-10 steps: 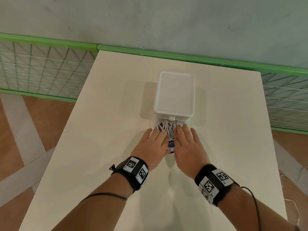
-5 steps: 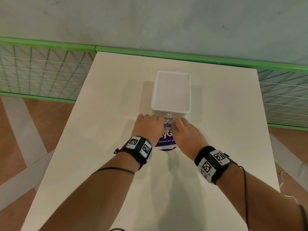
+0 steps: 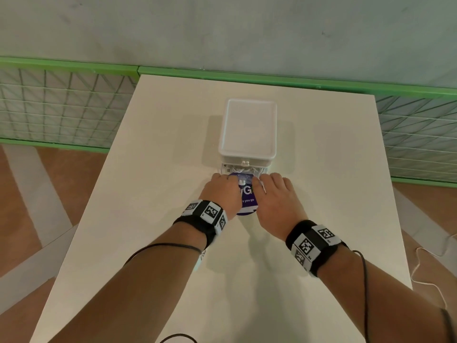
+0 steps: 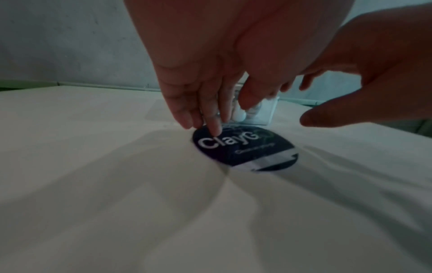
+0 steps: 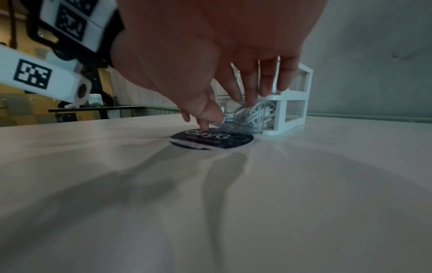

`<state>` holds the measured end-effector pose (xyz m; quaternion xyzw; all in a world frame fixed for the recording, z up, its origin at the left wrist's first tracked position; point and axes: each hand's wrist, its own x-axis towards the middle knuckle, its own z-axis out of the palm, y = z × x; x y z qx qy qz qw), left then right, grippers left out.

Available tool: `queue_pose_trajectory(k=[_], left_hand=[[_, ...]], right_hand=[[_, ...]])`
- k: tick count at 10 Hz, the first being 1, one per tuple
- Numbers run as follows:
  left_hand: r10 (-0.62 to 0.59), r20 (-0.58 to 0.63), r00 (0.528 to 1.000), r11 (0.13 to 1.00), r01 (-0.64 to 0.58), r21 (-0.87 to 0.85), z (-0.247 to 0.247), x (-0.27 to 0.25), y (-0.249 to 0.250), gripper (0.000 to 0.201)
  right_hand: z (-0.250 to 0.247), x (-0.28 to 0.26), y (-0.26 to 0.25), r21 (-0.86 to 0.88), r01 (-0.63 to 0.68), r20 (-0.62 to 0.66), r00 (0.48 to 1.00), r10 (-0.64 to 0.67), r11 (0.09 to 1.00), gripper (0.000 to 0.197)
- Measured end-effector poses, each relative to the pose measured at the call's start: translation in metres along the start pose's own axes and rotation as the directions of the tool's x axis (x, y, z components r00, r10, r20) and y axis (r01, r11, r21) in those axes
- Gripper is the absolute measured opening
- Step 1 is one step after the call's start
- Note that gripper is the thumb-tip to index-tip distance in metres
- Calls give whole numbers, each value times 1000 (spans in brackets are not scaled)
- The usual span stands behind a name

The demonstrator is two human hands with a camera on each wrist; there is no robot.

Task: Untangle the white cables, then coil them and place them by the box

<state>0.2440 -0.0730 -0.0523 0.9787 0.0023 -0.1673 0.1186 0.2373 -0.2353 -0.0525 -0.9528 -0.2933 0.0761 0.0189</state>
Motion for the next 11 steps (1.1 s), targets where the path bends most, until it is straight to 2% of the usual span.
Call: queue_pose_trajectory(k=[1,2,3,4,6,7,8,9,10,11], left_hand=[[-35,36,999,999,34,25,3,-2,9,37],[-46,43,998,997,44,62,5,0,8,39],[-26,57,998,996,21,90,2,6,5,37],[-8,74,997,996,1,85,-6,13,5,34],[53,61,997,994,-59,97,-17,20,-15,43],[65,80,995,994,-72,81,-19,19,-25,49],[13,42,999,1000,-13,11,-17,7,-33,54],[-60,34,998,990,64,-125,-18,-16,-43,47],[-9,80,997,987,22,-158,-14,-57,-56,36],[36,126,991,981,-11,-194,-7,-118,-77,30]], right_hand=[[-4,3,1,117,-12,-90,996,22,993,38],[-13,8,-1,228,42,-124,992,-14,973,17],[-13,14,-2,266,5,23,1000,-11,964,13],[-8,22,7,327,-141,193,978,80,934,26],[-12,35,21,348,-197,274,956,102,916,60],[-16,37,24,338,-215,300,948,111,916,67],[-23,27,20,375,-239,317,941,118,896,56],[-28,0,15,423,-251,349,932,98,871,48],[-26,-41,13,415,-221,375,926,56,882,42],[-25,-101,3,411,-256,427,902,63,875,33]])
